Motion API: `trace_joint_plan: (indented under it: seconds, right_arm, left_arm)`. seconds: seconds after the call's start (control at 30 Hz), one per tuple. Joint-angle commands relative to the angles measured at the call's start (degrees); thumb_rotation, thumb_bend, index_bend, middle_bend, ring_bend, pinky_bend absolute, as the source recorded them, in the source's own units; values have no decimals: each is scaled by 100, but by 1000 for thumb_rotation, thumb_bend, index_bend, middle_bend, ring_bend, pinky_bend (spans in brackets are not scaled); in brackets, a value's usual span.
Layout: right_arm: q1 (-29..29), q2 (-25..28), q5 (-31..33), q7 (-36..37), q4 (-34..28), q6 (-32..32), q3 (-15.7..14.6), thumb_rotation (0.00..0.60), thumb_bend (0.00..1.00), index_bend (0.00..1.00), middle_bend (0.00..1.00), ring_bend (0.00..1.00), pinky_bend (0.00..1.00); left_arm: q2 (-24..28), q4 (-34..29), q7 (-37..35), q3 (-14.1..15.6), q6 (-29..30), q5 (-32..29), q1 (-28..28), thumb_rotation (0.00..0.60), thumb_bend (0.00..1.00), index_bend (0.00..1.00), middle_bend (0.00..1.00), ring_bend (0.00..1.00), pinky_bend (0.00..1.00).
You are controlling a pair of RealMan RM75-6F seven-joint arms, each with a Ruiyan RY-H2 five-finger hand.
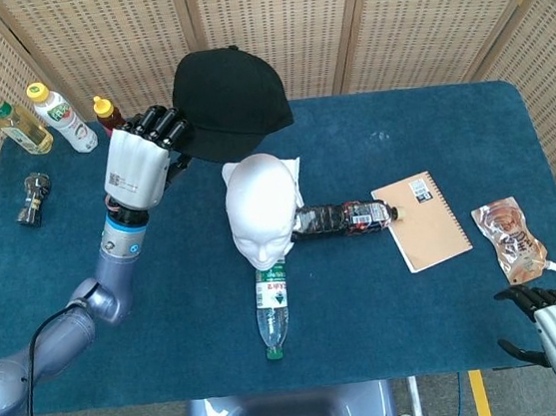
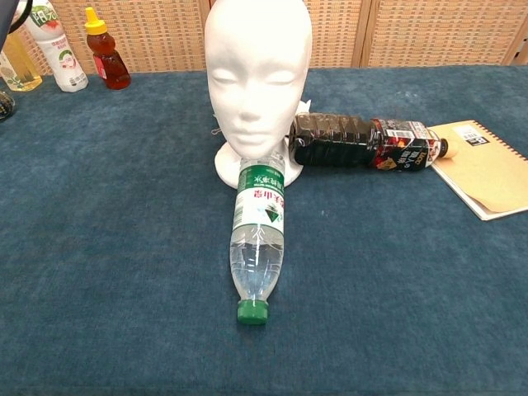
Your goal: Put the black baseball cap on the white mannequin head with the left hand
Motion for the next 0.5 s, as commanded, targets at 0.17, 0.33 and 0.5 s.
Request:
trace_joint_plan:
  seconds: [0.17,0.33,0.5]
  right_arm:
    - [-62,-19,2,144,105,113,-27,600,128,350,381,420,419]
    - [-75,-35,24,230,170,137,-31,600,127,350,381,421,419]
    - [-78,-39,33,279,223,144,-37,600,127,351,381,421,419]
  left_arm:
    - [-148,-367,307,146,201,294,-93,600,510,809,520,465,766]
    - [-322,-491,436,302,285,371,28,600,497,809,520,465,764]
    - [-522,-433,520,490,414,494,178,600,488,809,521,465,761]
